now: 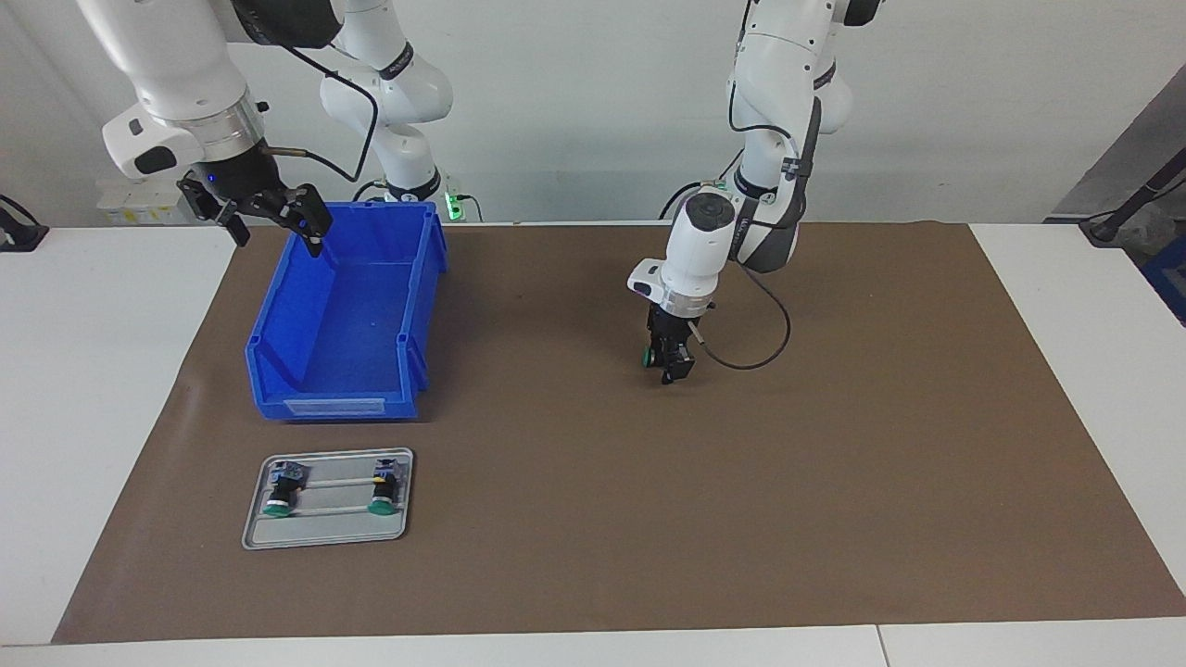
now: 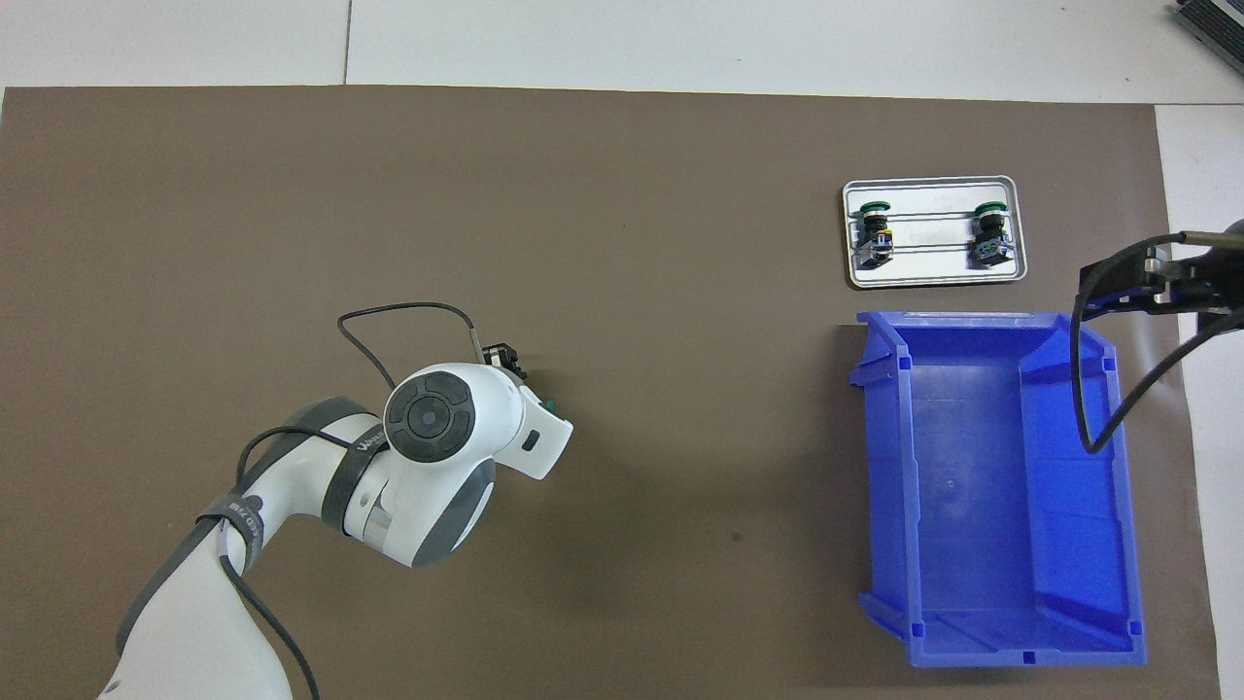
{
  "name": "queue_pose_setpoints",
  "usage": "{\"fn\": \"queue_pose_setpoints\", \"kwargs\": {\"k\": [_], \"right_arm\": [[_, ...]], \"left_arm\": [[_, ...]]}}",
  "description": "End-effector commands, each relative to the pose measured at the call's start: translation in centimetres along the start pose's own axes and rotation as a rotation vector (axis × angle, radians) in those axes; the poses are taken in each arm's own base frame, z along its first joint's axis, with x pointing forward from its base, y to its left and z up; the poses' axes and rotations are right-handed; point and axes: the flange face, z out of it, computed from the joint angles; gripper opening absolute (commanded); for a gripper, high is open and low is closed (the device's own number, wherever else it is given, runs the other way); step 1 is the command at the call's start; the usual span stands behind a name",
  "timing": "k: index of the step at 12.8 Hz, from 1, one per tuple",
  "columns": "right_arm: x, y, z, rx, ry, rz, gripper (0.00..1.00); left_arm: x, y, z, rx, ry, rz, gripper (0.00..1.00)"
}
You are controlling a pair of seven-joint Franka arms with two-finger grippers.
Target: Place and press button with both arms
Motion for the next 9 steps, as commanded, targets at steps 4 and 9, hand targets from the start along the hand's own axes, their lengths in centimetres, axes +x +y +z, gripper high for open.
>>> {"fn": "queue_pose_setpoints", "kwargs": {"k": [4, 9], "right_arm": [[-0.3, 0.1, 0.1, 0.016, -0.015, -0.007, 1.00], [-0.3, 0.1, 0.1, 0.016, -0.015, -0.009, 1.00]], "left_arm": [[1.7, 1.9, 0.3, -0.036, -0.009, -0.024, 0.71], [2.4, 1.8, -0.4, -0.073, -0.043, -0.018, 0.60]]}}
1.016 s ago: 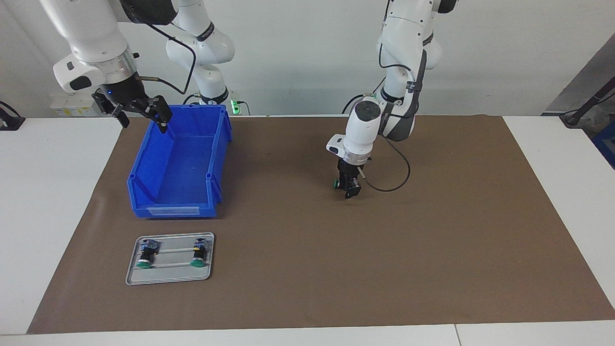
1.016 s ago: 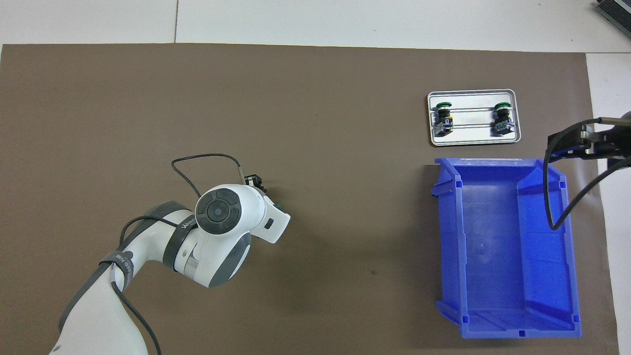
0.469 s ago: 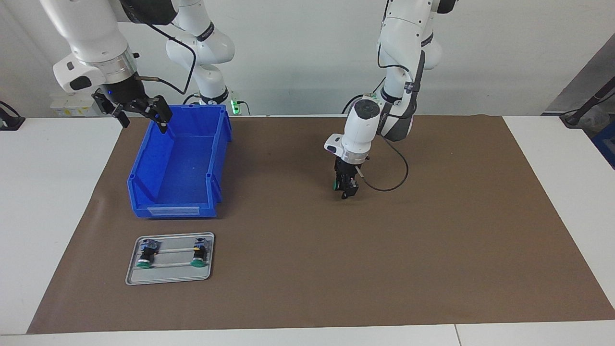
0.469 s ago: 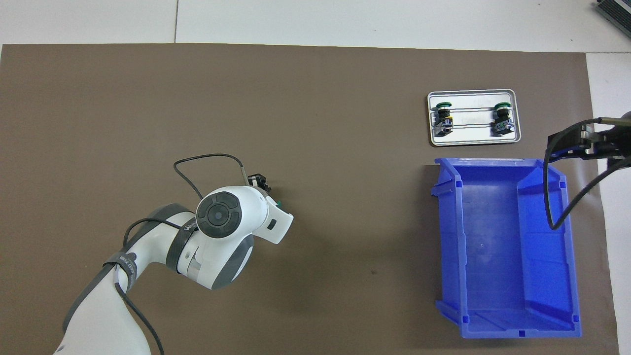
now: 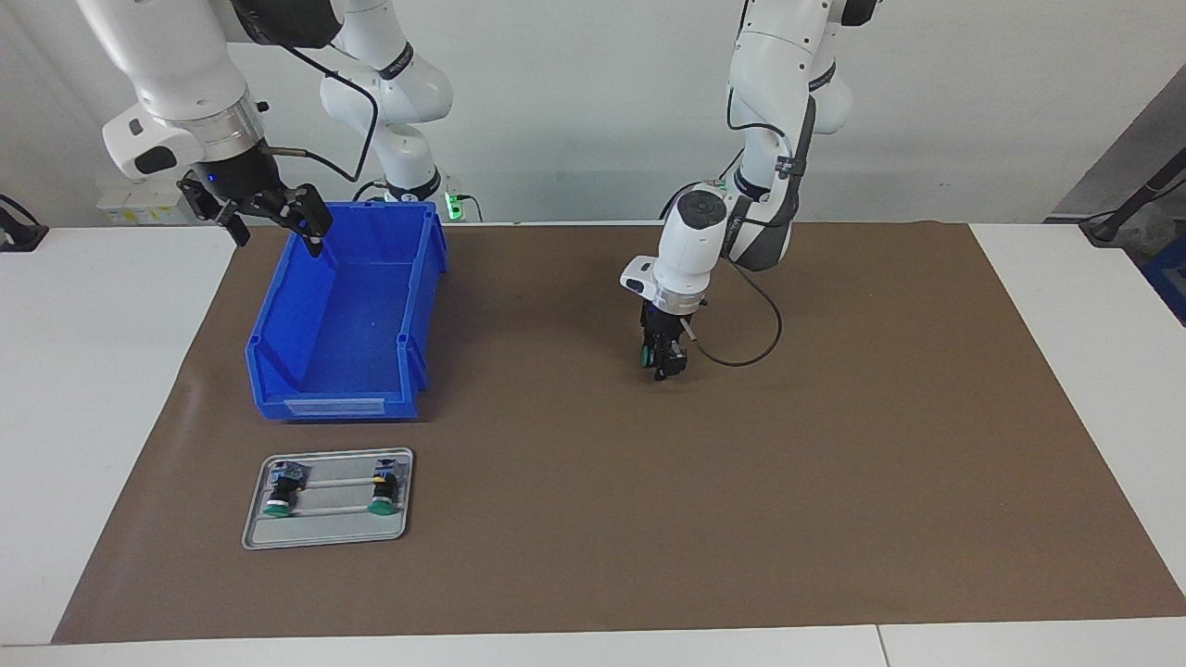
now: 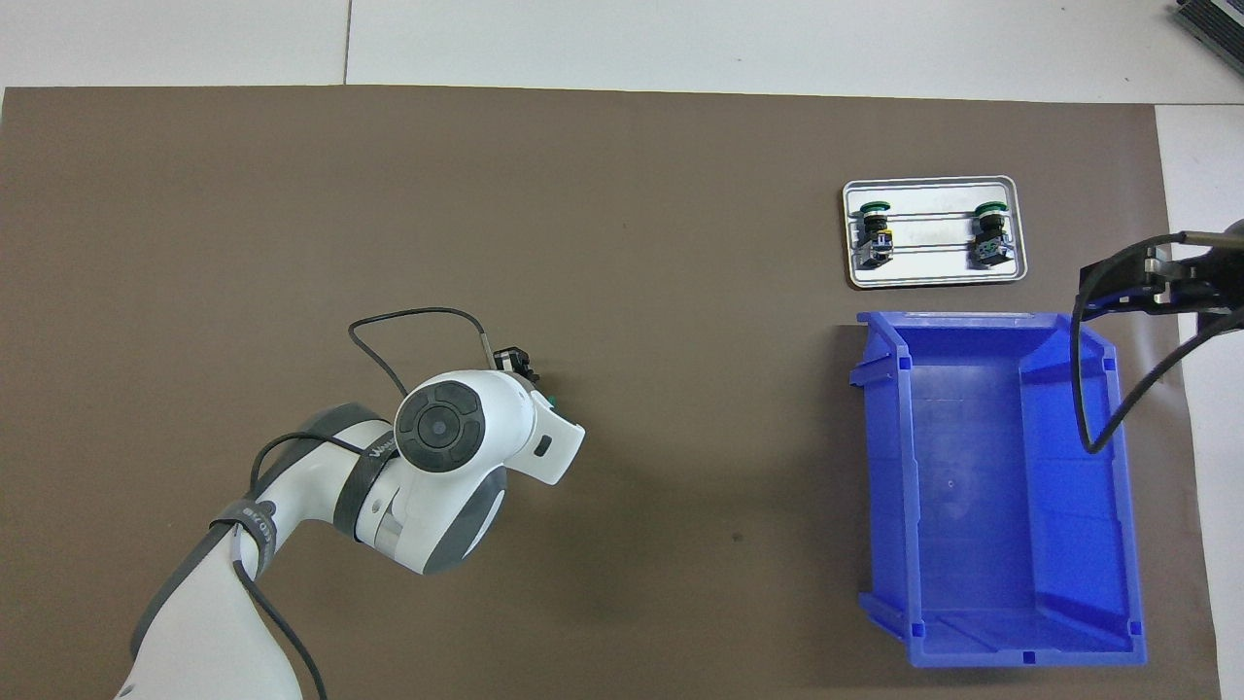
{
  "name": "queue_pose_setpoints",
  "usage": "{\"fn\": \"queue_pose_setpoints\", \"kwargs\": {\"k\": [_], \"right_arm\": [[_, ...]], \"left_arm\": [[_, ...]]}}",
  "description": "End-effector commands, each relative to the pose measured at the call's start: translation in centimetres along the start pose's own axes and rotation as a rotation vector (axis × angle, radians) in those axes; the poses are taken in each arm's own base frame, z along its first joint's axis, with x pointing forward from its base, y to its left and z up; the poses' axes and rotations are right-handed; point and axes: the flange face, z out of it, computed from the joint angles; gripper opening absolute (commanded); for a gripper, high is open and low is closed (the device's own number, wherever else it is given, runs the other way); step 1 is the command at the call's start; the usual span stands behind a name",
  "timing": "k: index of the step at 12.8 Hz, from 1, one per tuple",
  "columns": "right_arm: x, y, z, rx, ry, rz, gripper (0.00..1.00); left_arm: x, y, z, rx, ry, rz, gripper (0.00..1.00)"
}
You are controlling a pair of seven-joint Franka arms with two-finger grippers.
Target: Place and press button with both arms
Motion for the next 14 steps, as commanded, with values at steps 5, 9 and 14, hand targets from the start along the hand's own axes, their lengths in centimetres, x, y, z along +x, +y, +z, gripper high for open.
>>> {"fn": "queue_pose_setpoints", "kwargs": {"k": [5, 9, 14], "right_arm": [[-0.3, 0.1, 0.1, 0.017, -0.015, -0.007, 1.00], [-0.3, 0.1, 0.0, 0.017, -0.012, -0.009, 1.00], [-0.3, 0.1, 0.1, 0.017, -0.014, -0.009, 1.00]], "left_arm": [[-1.7, -1.0, 0.6, 0.030, 0.028, 0.041, 0.69], [-2.2, -0.5, 1.2, 0.028, 0.026, 0.052, 0.48], [-2.0, -0.9, 0.9, 0.035, 0.033, 0.048, 0.03]]}}
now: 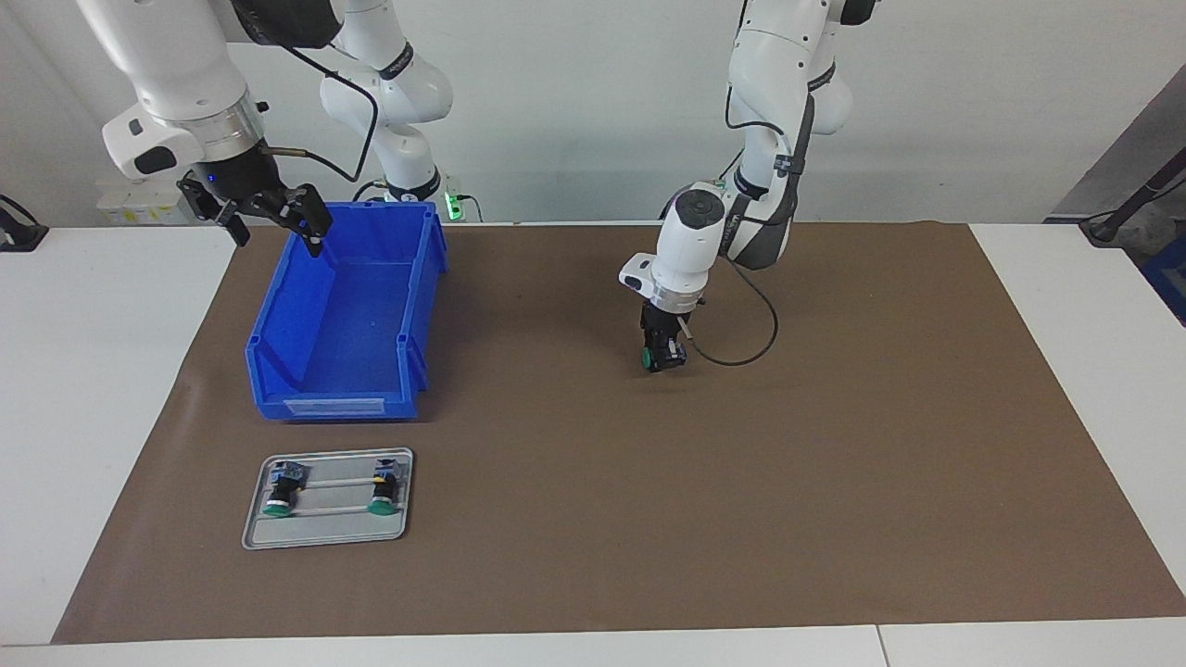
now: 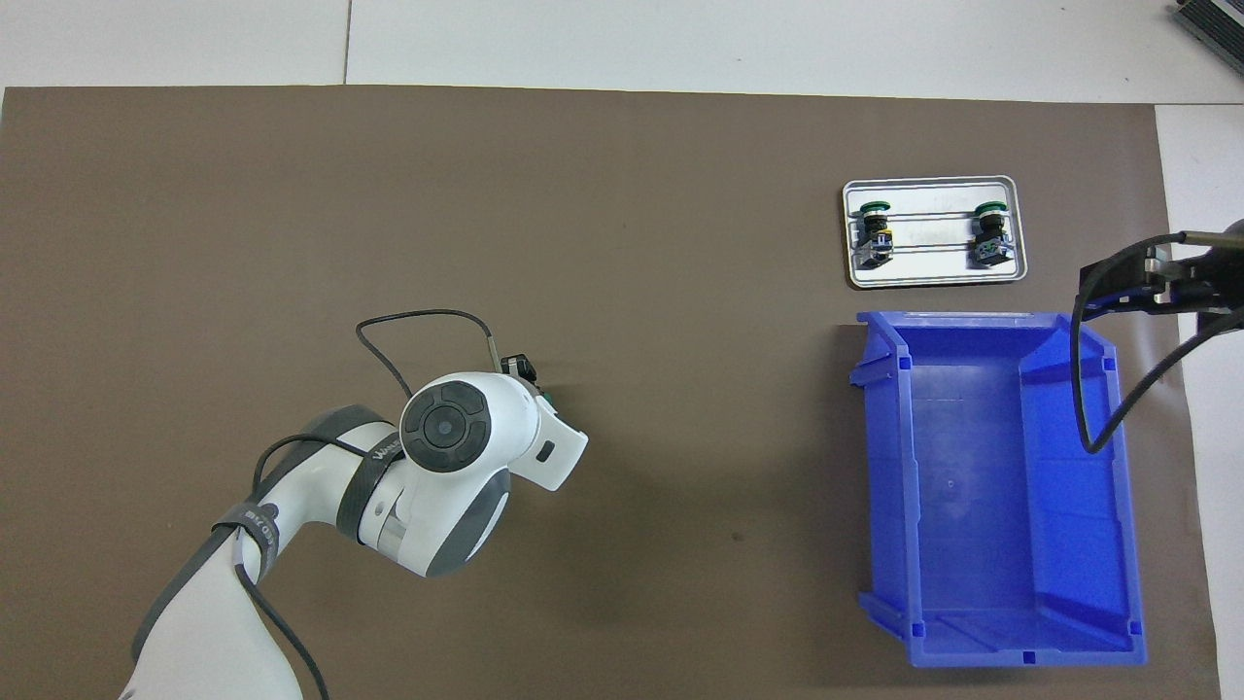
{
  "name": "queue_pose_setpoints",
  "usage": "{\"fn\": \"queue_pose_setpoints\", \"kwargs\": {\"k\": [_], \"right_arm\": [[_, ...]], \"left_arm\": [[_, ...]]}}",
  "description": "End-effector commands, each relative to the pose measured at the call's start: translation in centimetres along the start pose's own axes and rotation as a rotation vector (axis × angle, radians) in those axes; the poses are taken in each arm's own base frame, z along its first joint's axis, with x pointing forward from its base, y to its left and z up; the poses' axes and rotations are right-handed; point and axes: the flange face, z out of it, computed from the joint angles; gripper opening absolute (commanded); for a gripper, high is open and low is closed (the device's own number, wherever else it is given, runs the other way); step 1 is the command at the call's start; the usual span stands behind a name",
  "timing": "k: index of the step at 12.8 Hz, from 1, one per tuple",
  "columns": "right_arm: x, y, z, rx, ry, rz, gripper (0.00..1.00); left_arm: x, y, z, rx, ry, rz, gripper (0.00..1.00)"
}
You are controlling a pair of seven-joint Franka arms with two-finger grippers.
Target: Place and press button with both arms
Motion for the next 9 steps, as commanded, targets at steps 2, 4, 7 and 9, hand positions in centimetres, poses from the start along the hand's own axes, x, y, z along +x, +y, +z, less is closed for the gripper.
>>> {"fn": "queue_pose_setpoints", "kwargs": {"k": [2, 4, 7, 9], "right_arm": [[-0.3, 0.1, 0.0, 0.017, -0.011, -0.007, 1.00], [-0.3, 0.1, 0.1, 0.017, -0.014, -0.007, 1.00], [-0.3, 0.1, 0.0, 0.017, -0.011, -0.007, 1.00], [-0.3, 0.1, 0.1, 0.017, -0.014, -0.009, 1.00]], "left_arm": [[-0.3, -1.0, -0.2, -0.012, 0.057, -0.072, 0.06], [0.4, -2.1, -1.6, -0.003, 0.105, -0.119, 0.09], [-0.3, -2.9, -2.1, -0.029, 0.173, -0.171, 0.16], [-0.8, -3.2, -2.6, -0.067, 0.282, -0.189, 0.20]]}}
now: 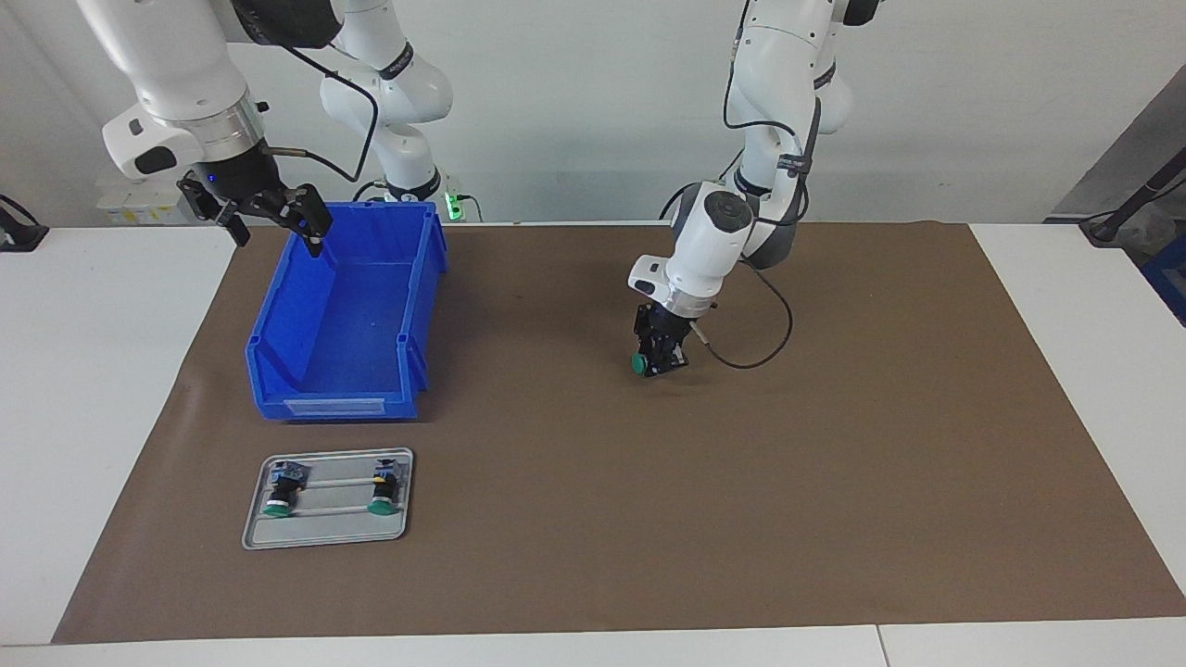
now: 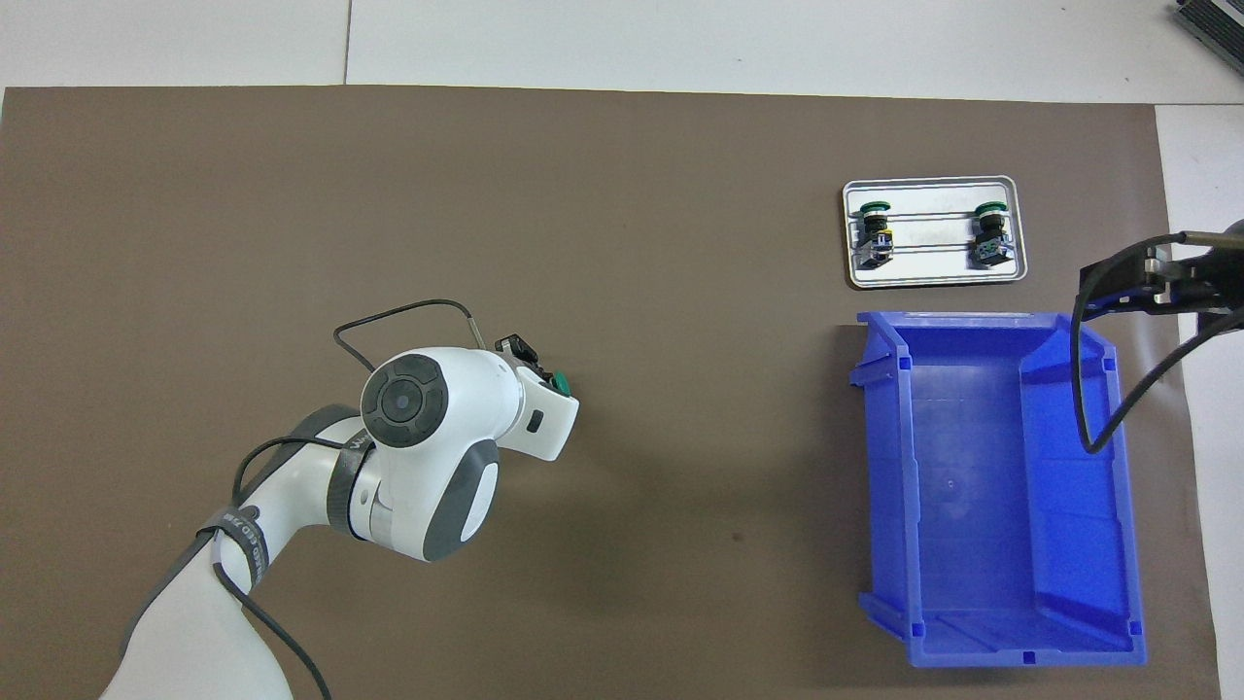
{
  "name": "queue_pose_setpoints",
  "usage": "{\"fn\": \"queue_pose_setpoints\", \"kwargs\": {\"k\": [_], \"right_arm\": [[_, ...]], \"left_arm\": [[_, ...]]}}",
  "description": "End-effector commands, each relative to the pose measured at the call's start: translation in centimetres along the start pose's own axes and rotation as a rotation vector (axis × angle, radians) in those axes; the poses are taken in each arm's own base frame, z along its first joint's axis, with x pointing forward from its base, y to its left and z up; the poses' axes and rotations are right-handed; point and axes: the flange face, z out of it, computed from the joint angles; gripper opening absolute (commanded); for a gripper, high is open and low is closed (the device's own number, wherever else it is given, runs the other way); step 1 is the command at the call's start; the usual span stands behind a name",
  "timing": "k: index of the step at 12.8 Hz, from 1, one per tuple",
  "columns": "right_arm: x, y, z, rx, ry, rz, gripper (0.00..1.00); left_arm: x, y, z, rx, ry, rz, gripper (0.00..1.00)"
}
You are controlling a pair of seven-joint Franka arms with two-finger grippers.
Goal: Place and press button with both arms
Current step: 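Lower the green button onto the table with the left gripper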
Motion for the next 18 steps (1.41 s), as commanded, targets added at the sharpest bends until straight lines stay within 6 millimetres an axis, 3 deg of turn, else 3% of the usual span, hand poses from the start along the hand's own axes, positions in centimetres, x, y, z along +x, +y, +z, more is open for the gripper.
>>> {"fn": "queue_pose_setpoints", "kwargs": {"k": [1, 6, 11, 15, 18], "right_arm": [[-0.3, 0.1, 0.1, 0.017, -0.014, -0.009, 1.00], [-0.3, 0.1, 0.0, 0.017, -0.011, -0.009, 1.00], [-0.3, 0.1, 0.1, 0.017, -0.014, -0.007, 1.00], [-0.3, 0.1, 0.1, 0.017, -0.013, -0.009, 1.00], [-0.3, 0.1, 0.0, 0.017, -0.011, -0.009, 1.00]], "left_arm": [[-0.6, -0.4, -1.0, -0.037, 0.138, -0.001, 0.20], [-2.3, -0.1, -1.7, -0.062, 0.370, -0.015, 0.22], [-6.8, 1.6, -1.0, -0.052, 0.532, 0.007, 0.22], [-10.4, 1.8, -1.7, -0.106, 0.634, 0.010, 0.27], [-11.6, 2.8, -1.9, -0.126, 0.703, 0.019, 0.30]]}}
